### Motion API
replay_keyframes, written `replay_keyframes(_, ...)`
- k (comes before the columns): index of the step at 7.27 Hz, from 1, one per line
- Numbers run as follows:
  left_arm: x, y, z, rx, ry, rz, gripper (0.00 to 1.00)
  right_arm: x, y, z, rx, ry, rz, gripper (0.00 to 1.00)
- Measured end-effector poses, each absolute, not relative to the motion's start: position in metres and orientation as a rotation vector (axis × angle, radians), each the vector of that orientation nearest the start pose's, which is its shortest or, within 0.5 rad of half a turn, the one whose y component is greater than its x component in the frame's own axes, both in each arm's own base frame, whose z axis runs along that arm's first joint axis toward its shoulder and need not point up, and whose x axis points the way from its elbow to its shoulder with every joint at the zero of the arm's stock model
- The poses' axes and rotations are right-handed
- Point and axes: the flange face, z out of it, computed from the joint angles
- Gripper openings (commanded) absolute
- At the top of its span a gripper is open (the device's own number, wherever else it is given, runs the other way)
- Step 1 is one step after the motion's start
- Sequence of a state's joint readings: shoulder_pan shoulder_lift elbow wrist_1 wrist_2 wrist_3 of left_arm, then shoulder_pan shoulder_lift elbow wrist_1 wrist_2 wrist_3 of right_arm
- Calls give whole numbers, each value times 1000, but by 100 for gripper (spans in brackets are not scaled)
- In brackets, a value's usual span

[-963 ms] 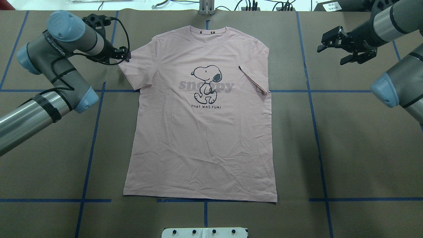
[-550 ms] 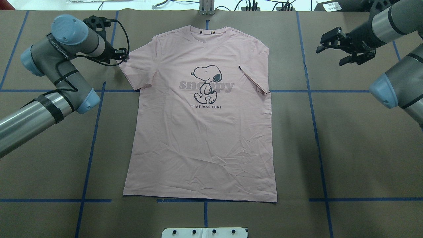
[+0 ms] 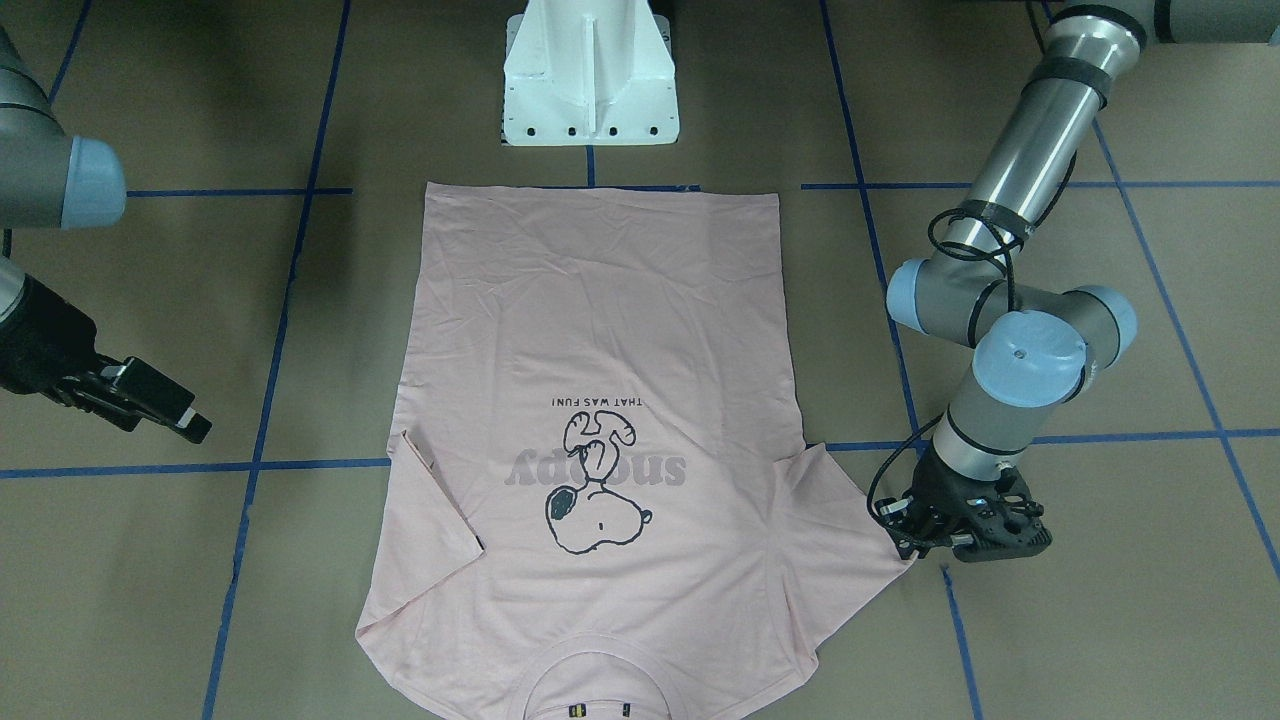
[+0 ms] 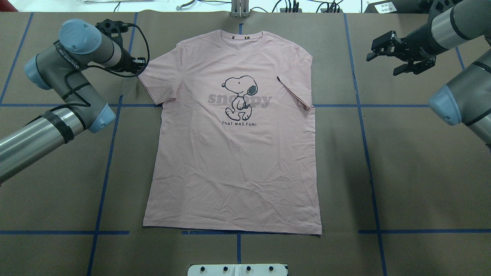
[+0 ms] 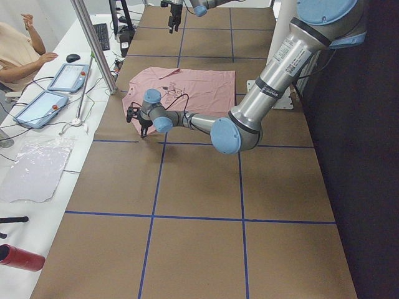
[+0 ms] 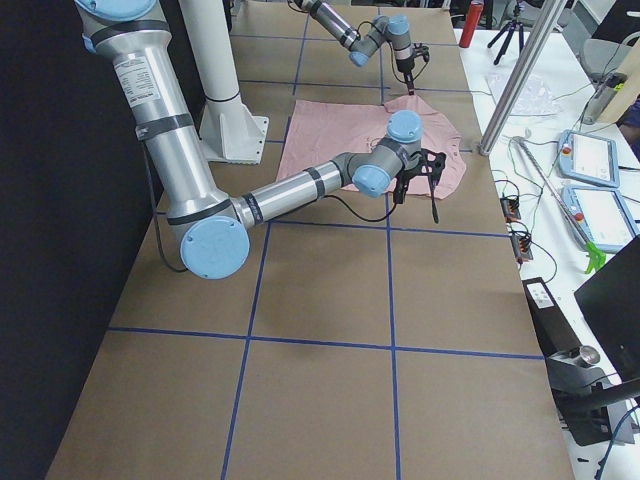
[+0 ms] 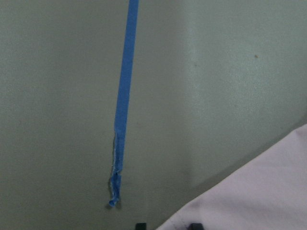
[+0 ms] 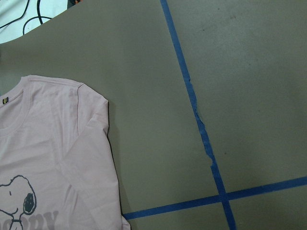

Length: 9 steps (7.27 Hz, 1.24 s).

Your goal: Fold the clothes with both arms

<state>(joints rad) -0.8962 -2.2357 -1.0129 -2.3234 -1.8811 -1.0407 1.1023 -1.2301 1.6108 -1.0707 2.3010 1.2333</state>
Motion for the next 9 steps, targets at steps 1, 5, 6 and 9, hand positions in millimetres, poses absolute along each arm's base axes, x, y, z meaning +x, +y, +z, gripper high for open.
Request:
replay_keyframes(1,409,-681,430,353,852,-204,0,-224,-590,387,42,-1084,367,100)
replay_keyframes(5,472,-656,326,306,960,-220,0,-226,-591,383,45,-1087,362,100)
replay_keyframes(6,501,-665,309,308,945,-241,0,-228,-590,383,46,-1086,360,100)
replay_keyframes(9,529,-682,309,351,933,-262,60,-236,-589,383,51,-1078,359,100)
